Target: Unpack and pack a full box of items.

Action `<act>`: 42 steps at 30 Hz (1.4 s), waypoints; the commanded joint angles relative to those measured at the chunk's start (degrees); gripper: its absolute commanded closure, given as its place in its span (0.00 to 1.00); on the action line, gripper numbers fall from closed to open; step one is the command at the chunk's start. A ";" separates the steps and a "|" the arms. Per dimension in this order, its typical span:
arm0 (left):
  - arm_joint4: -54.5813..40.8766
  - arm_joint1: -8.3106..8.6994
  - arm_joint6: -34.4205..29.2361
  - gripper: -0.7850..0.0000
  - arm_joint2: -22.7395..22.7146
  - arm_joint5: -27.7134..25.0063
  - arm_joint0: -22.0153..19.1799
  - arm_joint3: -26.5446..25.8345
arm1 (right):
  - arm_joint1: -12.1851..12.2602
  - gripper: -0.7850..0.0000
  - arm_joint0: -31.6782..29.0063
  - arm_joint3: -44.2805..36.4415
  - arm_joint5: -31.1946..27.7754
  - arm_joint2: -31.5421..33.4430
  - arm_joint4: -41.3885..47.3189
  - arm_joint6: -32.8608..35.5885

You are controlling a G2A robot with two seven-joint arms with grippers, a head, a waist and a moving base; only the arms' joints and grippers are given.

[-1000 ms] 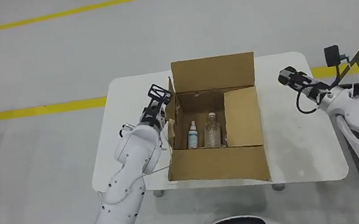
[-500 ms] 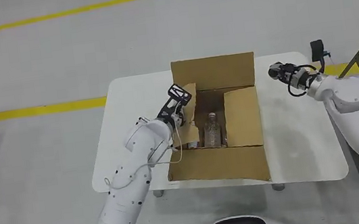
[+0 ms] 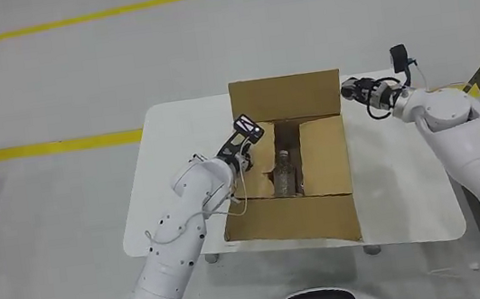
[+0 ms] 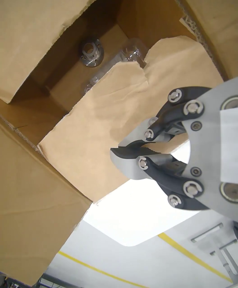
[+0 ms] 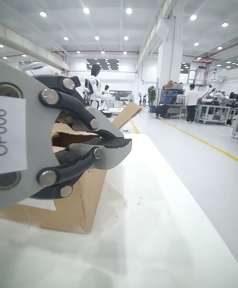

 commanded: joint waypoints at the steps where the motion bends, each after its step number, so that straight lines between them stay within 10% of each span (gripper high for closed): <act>1: 0.09 -0.05 0.19 0.73 -0.32 0.65 -0.01 -0.03 | -0.13 1.00 0.79 1.07 -2.53 -0.12 0.86 2.13; 4: 0.07 -0.07 0.27 0.75 -0.83 0.89 0.08 -0.24 | -0.06 1.00 1.51 2.27 -6.02 -0.36 -0.01 3.63; 6: 0.74 -0.06 0.29 0.45 -1.09 1.40 0.13 -0.58 | -0.03 1.00 1.73 2.85 -7.69 -0.24 0.24 4.14; 8: 0.77 -0.02 0.41 0.37 -1.71 1.85 0.23 -1.12 | 0.00 1.00 1.71 3.25 -9.02 0.07 1.24 5.08; 10: 0.94 0.08 0.36 0.00 -2.57 2.62 0.45 -1.72 | 0.07 1.00 1.60 3.13 -10.63 0.31 1.90 6.18; 18: 2.40 0.75 -1.58 0.00 -6.16 4.16 2.07 -5.32 | 0.48 1.00 1.07 2.76 -15.07 0.84 1.84 6.94; 27: 5.61 1.62 -2.53 0.00 -10.64 6.59 4.45 -8.23 | -0.35 1.00 2.50 6.64 -5.51 -0.42 -2.15 -6.93; 42: 7.80 1.92 -4.85 0.00 -14.51 10.54 5.50 -7.85 | -4.06 1.00 6.92 15.12 -8.16 -2.89 7.20 5.42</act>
